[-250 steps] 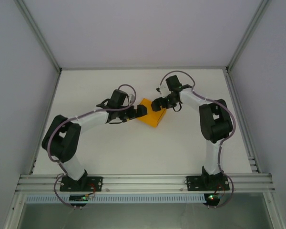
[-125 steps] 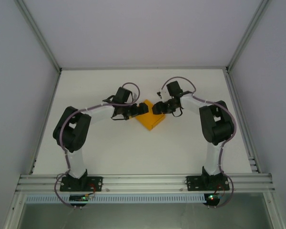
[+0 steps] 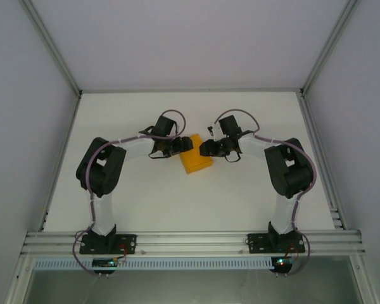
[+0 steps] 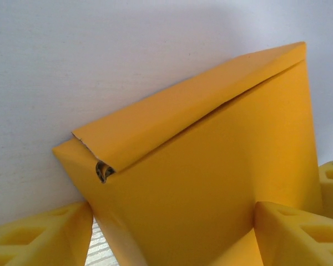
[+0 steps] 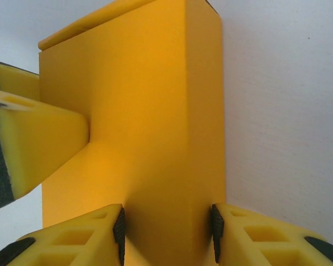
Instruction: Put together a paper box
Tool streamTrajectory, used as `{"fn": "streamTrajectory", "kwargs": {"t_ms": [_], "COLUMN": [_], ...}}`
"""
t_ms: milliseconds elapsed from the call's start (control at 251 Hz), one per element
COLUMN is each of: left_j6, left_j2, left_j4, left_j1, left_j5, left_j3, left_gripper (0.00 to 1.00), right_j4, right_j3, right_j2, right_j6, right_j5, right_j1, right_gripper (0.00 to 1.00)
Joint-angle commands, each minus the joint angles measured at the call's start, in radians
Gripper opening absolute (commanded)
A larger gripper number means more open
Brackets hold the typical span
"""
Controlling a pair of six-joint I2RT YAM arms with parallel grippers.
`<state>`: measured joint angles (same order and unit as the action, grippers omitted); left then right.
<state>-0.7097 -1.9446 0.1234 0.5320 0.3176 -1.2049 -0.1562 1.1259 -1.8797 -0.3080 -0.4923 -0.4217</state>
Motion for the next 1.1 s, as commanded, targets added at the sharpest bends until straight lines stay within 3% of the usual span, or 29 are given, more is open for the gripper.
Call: {"fn": "streamTrajectory", "kwargs": {"t_ms": [0,184,331,643,974,1030,1098], "left_j6": [-0.018,-0.059,-0.095,-0.123,-0.093,-0.081,-0.062], "left_j2": [-0.055,-0.074,-0.080,-0.080,-0.056,-0.046,-0.021], "left_j4": [-0.031,-0.224,-0.308,-0.355,-0.306,-0.270,-0.233], "left_j1": [0.013,0.013,0.012,0.010,0.004,0.002,-0.001], "left_j5": [0.006,0.085,0.119,0.147,0.129,0.119,0.103], "left_j3": [0.024,0.107,0.148,0.167,0.164,0.156,0.157], "left_gripper": [0.65,0.45,0.23,0.00,0.00,0.27,0.34], "right_j4": [-0.003,0.023,0.028,0.035,0.014,0.008,-0.008], "right_j3": [-0.036,-0.056,-0.068,-0.069,-0.063,-0.063,-0.064], "right_j2": [-0.020,-0.026,-0.030,-0.037,-0.030,-0.027,-0.023], "right_j6": [-0.027,-0.043,-0.050,-0.055,-0.056,-0.057,-0.061], "right_j5": [-0.017,-0.023,-0.028,-0.028,0.010,0.032,0.074], "right_j1": [-0.034,-0.032,-0.031,-0.028,-0.031,-0.031,-0.037], "right_gripper": [0.43,0.43,0.43,0.42,0.42,0.41,0.41]}}
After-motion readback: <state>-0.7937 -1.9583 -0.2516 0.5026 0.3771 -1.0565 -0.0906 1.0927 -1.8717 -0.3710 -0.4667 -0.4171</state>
